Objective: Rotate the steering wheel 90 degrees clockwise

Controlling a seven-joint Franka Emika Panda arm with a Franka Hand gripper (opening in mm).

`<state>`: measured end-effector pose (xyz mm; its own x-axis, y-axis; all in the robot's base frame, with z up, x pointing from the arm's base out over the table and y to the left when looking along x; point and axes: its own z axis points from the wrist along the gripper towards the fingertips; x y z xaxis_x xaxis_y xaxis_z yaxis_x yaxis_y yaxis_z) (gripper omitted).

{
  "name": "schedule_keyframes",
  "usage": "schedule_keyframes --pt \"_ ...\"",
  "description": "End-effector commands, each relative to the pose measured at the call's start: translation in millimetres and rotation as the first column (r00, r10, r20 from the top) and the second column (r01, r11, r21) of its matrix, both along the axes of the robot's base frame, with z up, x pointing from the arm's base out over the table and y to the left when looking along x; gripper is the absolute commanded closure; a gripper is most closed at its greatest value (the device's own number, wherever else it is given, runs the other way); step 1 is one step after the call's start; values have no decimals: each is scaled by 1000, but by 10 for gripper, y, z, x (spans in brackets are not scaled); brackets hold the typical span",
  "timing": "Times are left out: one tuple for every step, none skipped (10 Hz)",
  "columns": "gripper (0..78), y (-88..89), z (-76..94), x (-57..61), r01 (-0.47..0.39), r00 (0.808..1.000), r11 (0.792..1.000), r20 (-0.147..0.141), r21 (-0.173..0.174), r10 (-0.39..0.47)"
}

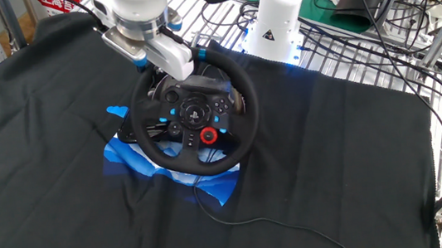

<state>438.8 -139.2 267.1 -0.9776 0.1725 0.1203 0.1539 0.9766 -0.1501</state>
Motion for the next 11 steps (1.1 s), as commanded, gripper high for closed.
schedule_keyframes --pt "760 7 81 -36 18 1000 1000 -4 -7 -18" --pt "760 16 103 -59 28 1000 999 -4 -14 -29" --pt "760 24 110 -81 42 999 999 0 -17 -42" --pt "760 30 110 -94 48 999 999 2 -18 -48" --pt "760 54 117 -122 64 998 998 7 -21 -63" --pt "760 73 125 -138 71 997 997 8 -25 -71" --pt "760 99 137 -159 79 997 996 10 -28 -79" --pt "760 133 153 -184 89 996 996 11 -30 -88" --pt "760 142 157 -191 91 996 995 12 -31 -91" --pt "760 205 195 -229 109 994 993 15 -41 -109" --pt "760 246 219 -259 121 993 992 16 -44 -120"
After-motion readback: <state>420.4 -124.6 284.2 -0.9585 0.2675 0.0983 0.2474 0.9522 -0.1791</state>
